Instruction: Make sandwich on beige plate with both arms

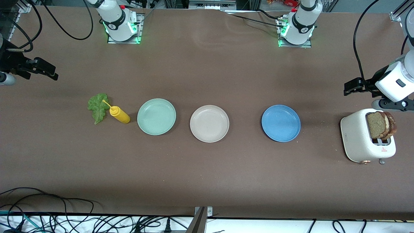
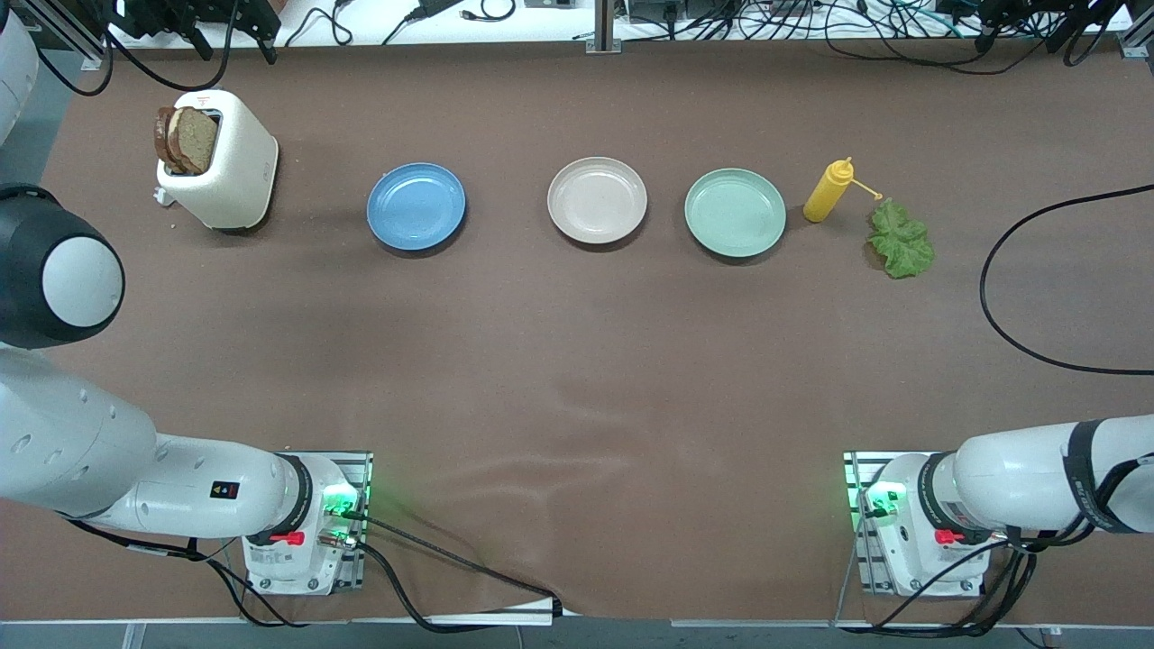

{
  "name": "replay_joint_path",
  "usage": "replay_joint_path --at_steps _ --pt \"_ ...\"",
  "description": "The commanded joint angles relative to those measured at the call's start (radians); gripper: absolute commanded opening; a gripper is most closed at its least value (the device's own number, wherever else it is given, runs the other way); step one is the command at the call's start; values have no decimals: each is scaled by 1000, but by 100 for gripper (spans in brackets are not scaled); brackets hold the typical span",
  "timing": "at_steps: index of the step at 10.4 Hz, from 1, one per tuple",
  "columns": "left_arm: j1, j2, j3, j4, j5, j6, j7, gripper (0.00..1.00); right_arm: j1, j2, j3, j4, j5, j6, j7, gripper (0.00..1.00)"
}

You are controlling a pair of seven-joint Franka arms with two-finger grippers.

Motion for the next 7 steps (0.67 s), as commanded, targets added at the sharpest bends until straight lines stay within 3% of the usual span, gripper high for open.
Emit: replay_joint_path --at_steps 1,7 --pt "4 16 3 35 -30 -6 14 100 -4 -2 5 8 18 -7 10 100" --pt "6 16 3 35 -30 -6 14 100 -5 -2 0 8 16 -7 10 100"
